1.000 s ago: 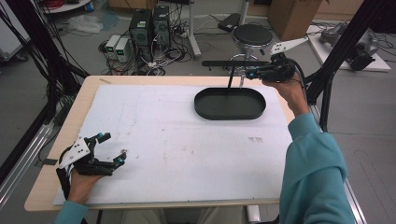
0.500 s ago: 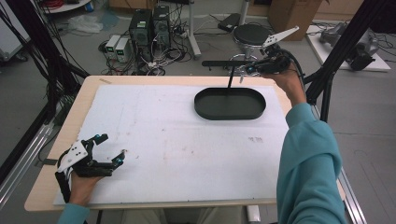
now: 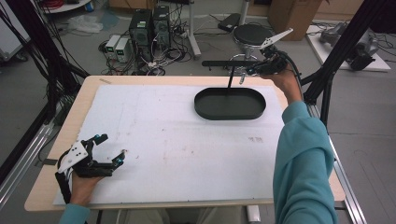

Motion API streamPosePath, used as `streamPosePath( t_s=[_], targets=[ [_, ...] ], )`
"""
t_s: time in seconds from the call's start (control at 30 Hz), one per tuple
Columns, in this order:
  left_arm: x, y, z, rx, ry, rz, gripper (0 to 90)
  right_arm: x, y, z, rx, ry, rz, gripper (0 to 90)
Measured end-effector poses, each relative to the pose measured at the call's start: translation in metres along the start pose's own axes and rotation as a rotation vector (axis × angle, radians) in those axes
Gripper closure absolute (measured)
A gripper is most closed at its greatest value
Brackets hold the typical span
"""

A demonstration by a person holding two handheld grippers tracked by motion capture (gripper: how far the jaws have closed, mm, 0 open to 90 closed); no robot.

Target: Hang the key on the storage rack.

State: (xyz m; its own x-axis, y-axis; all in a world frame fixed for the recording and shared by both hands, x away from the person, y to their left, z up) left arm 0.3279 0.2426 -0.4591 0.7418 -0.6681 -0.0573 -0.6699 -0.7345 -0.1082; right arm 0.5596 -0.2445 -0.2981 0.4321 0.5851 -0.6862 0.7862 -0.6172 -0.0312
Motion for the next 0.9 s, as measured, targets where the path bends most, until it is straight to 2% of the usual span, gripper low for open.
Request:
streamPosePath(
  t_s=[0.03,0.37,0.67,0.9],
  targets=[
    [0.0,0.0,0.0,0.0,-0.001,0.0,1.7,0.001,0.002,0.0,-0.009,0.002,0.005,89.0],
    [0.0,0.0,0.0,0.001,-0.002,0.0,1.8,0.006,0.012,0.005,0.025,-0.032,0.054,89.0],
    [0.0,0.001,0.0,0.001,-0.002,-0.001,1.7,0.011,0.018,0.006,0.018,-0.032,0.081,89.0],
    [0.0,0.001,0.0,0.002,-0.002,-0.001,1.7,0.015,0.023,0.005,0.03,-0.016,0.094,89.0]
  ],
)
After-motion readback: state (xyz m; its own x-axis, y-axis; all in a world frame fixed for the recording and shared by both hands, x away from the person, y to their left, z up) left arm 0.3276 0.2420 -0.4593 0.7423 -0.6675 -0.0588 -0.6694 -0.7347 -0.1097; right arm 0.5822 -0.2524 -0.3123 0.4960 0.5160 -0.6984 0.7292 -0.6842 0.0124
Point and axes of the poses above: each handheld gripper's, and its own axes: x roughly forward along the jaws, z roughly out of its underside, y roughly to its right, the point moved 7 cm from there along x, roughly forward along the jaws, and after that the axes turned 6 degrees about x, right-handed, at the moved point
